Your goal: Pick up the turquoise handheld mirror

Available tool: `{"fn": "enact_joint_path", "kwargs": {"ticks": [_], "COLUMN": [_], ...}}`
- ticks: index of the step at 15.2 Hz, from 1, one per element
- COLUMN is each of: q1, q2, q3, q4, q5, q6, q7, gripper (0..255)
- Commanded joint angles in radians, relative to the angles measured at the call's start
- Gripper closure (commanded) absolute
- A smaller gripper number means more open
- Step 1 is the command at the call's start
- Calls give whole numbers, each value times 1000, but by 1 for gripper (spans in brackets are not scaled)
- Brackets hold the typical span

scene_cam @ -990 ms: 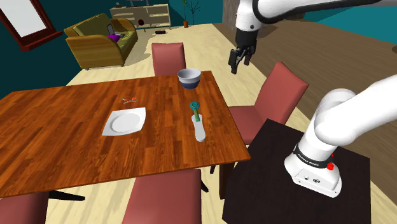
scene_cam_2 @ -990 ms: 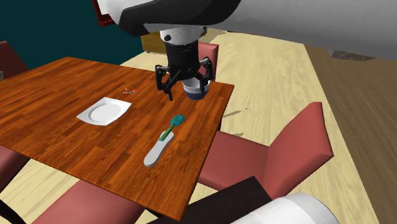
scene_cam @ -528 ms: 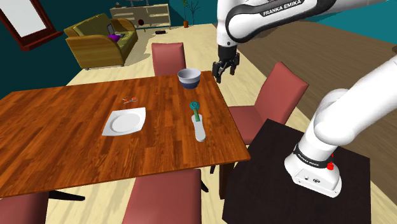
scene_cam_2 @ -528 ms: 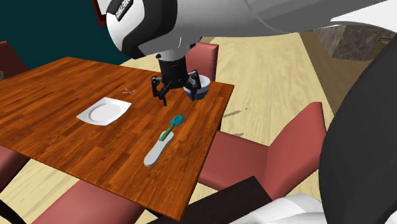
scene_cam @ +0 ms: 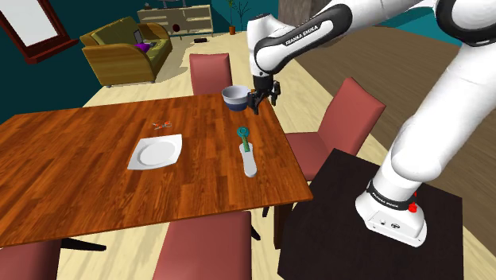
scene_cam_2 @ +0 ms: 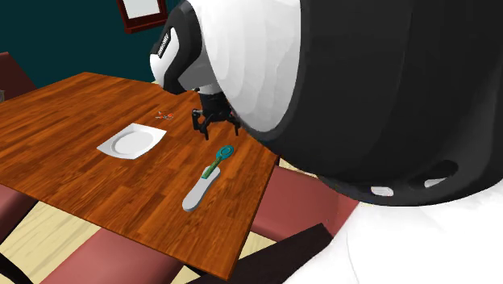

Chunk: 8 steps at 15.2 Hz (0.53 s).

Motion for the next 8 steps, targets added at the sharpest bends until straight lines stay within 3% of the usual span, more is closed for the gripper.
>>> {"fn": "enact_joint_path", "kwargs": {"ticks": [1,8], "q1": [-1,-1], "q2": [81,367], "q3": [2,-11], "q4": [37,237], "q5": [-8,-31], "q6": [28,64], "q7": [31,111], "gripper": [0,0]}}
